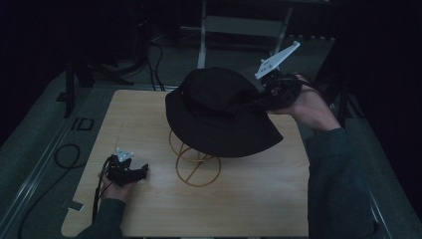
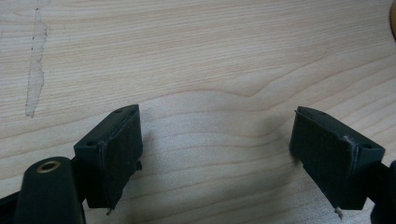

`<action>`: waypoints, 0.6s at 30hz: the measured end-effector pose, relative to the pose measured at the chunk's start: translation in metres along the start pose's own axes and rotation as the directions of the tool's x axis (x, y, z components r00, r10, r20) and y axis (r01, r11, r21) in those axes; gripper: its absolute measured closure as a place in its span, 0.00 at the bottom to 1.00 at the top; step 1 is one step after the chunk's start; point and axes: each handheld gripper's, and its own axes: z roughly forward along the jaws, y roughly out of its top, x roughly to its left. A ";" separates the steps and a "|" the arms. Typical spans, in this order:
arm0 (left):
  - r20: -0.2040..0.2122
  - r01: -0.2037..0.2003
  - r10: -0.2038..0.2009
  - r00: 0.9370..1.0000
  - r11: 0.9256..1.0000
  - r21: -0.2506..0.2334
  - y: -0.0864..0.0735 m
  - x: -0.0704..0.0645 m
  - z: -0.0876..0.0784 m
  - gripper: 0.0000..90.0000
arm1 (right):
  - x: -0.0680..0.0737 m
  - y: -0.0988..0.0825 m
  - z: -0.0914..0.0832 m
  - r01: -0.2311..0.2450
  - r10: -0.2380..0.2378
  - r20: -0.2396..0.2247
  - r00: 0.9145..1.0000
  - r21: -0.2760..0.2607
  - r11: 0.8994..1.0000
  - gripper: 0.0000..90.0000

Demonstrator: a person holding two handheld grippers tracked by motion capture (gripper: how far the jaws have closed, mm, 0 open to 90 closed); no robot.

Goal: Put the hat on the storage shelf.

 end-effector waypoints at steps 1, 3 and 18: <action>0.000 0.001 -0.001 1.000 1.000 0.000 0.000 0.000 0.000 0.19 | 0.000 0.002 0.002 0.001 -0.001 -0.004 1.000 -0.001 1.000 0.97; 0.001 0.002 -0.002 1.000 1.000 0.000 0.000 0.000 0.000 0.19 | 0.000 0.005 0.006 0.001 -0.001 -0.013 1.000 -0.002 1.000 0.97; 0.002 0.002 -0.002 1.000 1.000 -0.002 0.000 0.000 0.000 0.19 | 0.009 0.011 0.032 0.038 -0.035 -0.065 0.997 0.050 0.998 0.97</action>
